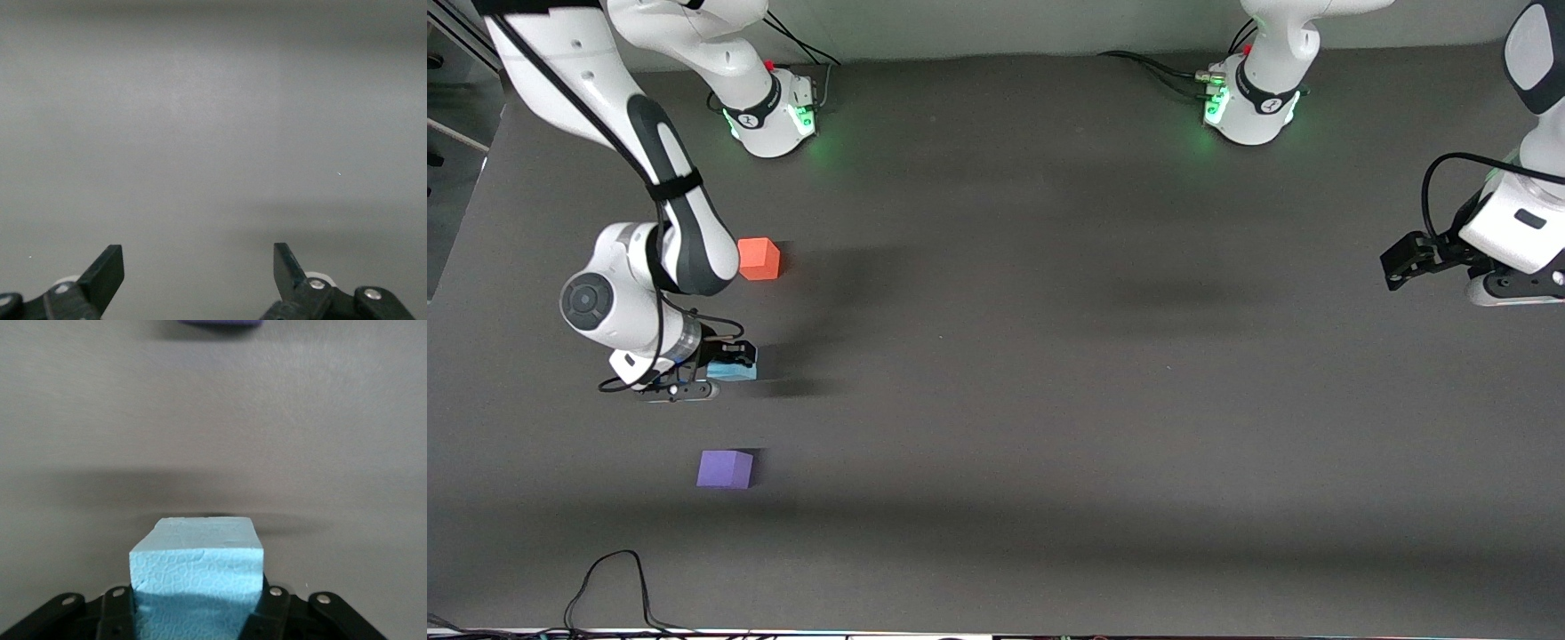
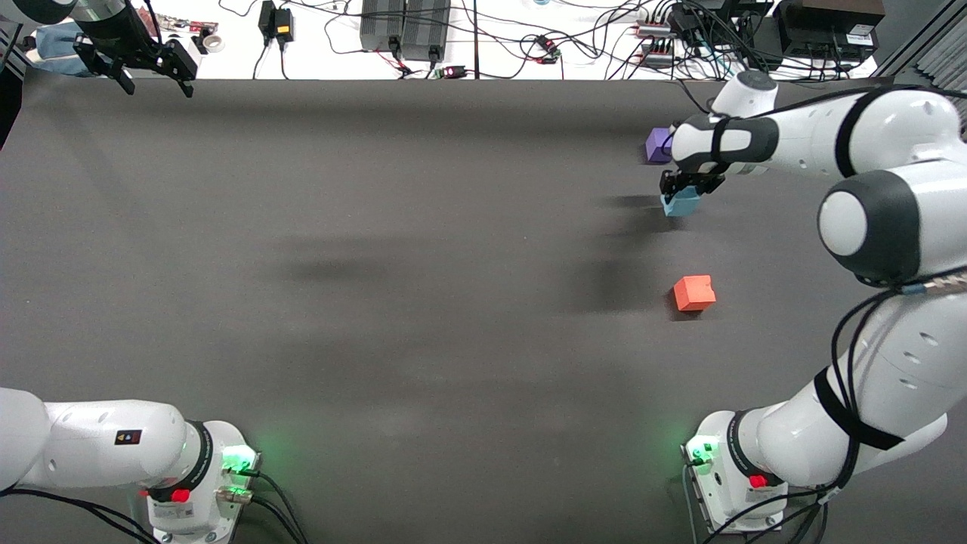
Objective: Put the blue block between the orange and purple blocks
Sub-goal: 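Carry the blue cube with the right gripper between orange and purple cubes, then lower the blue cube and open the right gripper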
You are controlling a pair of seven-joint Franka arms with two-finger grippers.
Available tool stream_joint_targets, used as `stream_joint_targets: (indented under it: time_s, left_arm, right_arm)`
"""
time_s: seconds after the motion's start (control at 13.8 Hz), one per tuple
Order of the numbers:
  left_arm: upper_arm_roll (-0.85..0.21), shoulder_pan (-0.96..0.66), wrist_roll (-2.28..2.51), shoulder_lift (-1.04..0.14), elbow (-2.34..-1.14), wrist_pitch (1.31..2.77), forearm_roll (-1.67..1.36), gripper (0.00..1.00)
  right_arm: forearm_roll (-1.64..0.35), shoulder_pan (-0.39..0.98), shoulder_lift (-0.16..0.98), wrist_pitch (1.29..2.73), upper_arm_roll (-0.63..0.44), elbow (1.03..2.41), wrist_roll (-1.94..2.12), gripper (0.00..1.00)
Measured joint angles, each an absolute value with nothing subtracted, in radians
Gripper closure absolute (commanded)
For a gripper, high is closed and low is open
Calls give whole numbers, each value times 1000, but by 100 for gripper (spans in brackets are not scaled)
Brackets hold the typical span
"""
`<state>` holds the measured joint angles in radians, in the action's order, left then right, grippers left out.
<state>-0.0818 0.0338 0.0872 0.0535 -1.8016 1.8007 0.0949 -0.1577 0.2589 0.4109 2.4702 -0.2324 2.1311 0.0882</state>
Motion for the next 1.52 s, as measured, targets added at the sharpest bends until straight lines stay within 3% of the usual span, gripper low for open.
stream_joint_targets:
  time_s: [0.65, 0.72, 0.87, 1.37, 1.52]
  left_arm:
    - [-82, 34, 87, 53, -1800, 1801, 95, 0]
    - [-84, 34, 87, 53, -1801, 1801, 95, 0]
    - [-88, 33, 87, 53, -1801, 1801, 95, 0]
    - [-93, 33, 87, 52, -1813, 1801, 73, 0]
    - [-93, 33, 87, 52, -1814, 1801, 45, 0]
  right_arm:
    - [-162, 261, 453, 2538, -228, 2148, 89, 76]
    - [-162, 261, 453, 2539, -228, 2149, 89, 62]
    - [-169, 261, 453, 2539, -228, 2150, 89, 0]
    - [-217, 285, 416, 2535, -217, 2151, 90, 0]
    - [-217, 285, 348, 2422, -220, 2118, 90, 0]
